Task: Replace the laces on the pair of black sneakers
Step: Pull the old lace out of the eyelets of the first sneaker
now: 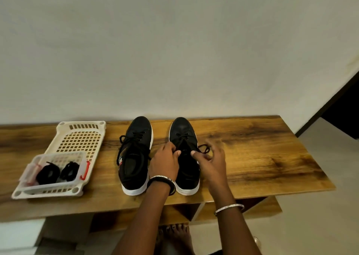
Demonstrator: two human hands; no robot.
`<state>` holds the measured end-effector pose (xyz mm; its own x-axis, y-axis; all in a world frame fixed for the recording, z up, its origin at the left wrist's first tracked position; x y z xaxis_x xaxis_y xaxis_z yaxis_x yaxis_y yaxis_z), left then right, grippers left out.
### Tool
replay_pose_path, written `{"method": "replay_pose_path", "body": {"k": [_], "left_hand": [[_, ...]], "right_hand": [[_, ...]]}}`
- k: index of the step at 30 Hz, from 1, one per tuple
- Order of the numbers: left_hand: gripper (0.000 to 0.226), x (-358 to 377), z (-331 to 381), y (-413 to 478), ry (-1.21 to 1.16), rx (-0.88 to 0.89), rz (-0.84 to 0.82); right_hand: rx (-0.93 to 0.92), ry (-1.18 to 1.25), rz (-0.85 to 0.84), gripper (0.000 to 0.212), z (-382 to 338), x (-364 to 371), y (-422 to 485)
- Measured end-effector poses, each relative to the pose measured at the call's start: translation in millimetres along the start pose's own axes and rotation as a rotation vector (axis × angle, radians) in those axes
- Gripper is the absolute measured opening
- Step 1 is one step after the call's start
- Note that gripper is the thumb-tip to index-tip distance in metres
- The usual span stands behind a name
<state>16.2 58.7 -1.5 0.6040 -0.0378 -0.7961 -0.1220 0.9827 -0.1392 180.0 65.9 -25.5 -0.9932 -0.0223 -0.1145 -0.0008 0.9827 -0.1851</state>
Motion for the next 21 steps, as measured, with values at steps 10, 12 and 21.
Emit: {"method": "replay_pose_path", "body": {"k": [10,12,21], "left_hand": [[0.029,-16,10,-13,0.109,-0.132,-0.23],[0.025,-19,12,-17,0.117,-0.123,-0.21],[0.021,-18,14,-3,-0.069,0.06,0.069]], "right_hand": [[-0.019,-0.549,0.044,0.016,-19,22,-21],[-0.005,-0.544,0.047,0.015,-20,23,-22],[-0.061,-0.439,0.093,0.018,-17,28,-15]]}}
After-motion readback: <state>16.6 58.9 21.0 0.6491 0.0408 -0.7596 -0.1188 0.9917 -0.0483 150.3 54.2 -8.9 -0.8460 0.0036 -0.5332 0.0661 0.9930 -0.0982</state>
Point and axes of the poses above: each hand's wrist, its own y-axis towards the middle knuckle, its own x-axis out of the palm, z = x × y, the point moved 5 cm from there along y, towards the middle knuckle, and after that the axes turned 13 degrees about -z, right-handed, at the moved point
